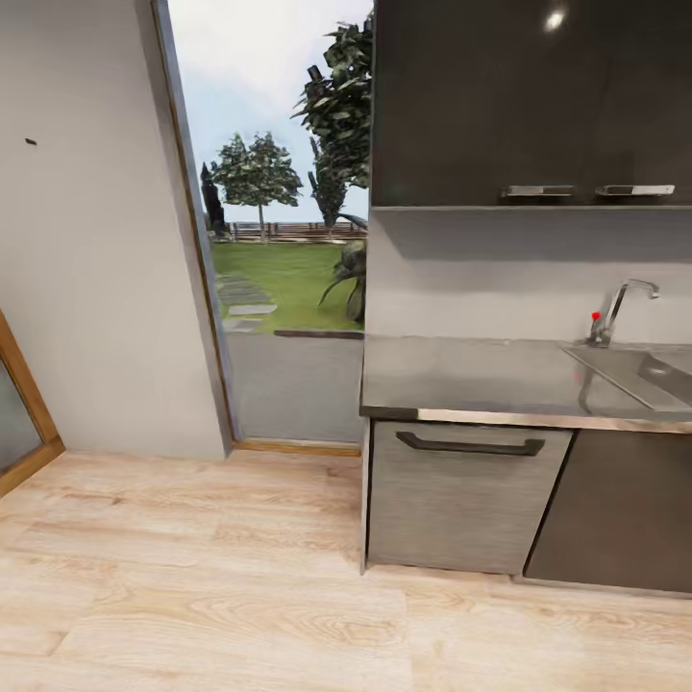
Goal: In the kitchen, take the popcorn bag from the countertop, put it into the microwave, and heat it until the popcorn is cooked so the cooked popcorn ends up inside the bag.
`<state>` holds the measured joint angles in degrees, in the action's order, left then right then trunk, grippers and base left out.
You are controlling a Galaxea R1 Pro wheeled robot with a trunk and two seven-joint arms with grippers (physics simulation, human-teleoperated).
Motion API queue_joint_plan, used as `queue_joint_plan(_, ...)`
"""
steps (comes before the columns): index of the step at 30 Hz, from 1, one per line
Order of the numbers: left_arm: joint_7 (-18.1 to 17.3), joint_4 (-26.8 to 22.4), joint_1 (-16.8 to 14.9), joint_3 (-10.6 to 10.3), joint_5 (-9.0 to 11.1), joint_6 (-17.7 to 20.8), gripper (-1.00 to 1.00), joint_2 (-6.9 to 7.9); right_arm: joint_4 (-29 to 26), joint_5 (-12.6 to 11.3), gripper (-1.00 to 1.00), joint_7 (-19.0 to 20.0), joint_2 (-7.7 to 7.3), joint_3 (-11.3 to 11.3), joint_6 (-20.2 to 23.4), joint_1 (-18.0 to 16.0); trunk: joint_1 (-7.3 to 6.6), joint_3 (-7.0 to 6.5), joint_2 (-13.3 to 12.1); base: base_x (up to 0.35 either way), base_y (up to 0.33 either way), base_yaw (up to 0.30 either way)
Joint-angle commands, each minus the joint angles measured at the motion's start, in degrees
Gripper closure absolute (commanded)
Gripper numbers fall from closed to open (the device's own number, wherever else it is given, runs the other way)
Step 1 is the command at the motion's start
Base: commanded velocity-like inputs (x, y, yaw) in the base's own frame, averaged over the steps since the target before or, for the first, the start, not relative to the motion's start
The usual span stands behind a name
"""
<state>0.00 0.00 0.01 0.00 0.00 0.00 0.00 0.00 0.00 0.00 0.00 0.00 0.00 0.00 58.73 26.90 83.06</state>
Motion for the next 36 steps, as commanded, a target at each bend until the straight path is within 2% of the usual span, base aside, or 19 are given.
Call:
queue_joint_plan(1,0.1,-0.3,-0.1,0.1,0.2,-0.3,-1.0,-0.33,-0.3,0.2,-1.0,0.1,0.33,0.3,-0.3,-0.3,0.0,0.03,0.0,0.0,0.0,0.0)
queue_joint_plan(11,0.1,-0.6,-0.1,0.2,-0.1,-0.5,-1.0,-0.78,-2.9,0.0,-1.0,0.4,0.06,0.3,0.0,-1.7,0.0,0.03,0.0,0.0,0.0,0.0)
queue_joint_plan(16,0.1,-0.6,-0.1,0.2,-0.1,-0.6,-1.0,-0.79,-4.3,-0.4,-1.0,0.5,-1.43,-0.2,0.3,-2.0,0.0,0.03,0.0,0.0,0.0,-0.023)
queue_joint_plan(25,0.1,-0.6,-0.1,0.1,-0.1,-0.6,-1.0,-0.96,-4.7,-0.6,-1.0,-0.8,-4.33,-0.5,1.5,-2.7,0.0,0.03,0.0,0.0,0.0,-0.269)
queue_joint_plan(28,0.1,-0.6,-0.1,0.1,-0.2,-0.6,-1.0,-0.97,-4.7,-0.5,-1.0,-3.5,-4.44,-0.5,1.6,-2.7,0.0,0.03,0.0,0.0,0.0,-0.298)
queue_joint_plan(36,0.1,-0.6,-0.1,0.2,-0.3,-0.7,-1.0,-0.97,-4.7,-0.6,-1.0,-3.0,-4.59,-0.4,1.5,-2.7,0.0,0.03,0.0,0.0,0.0,-0.296)
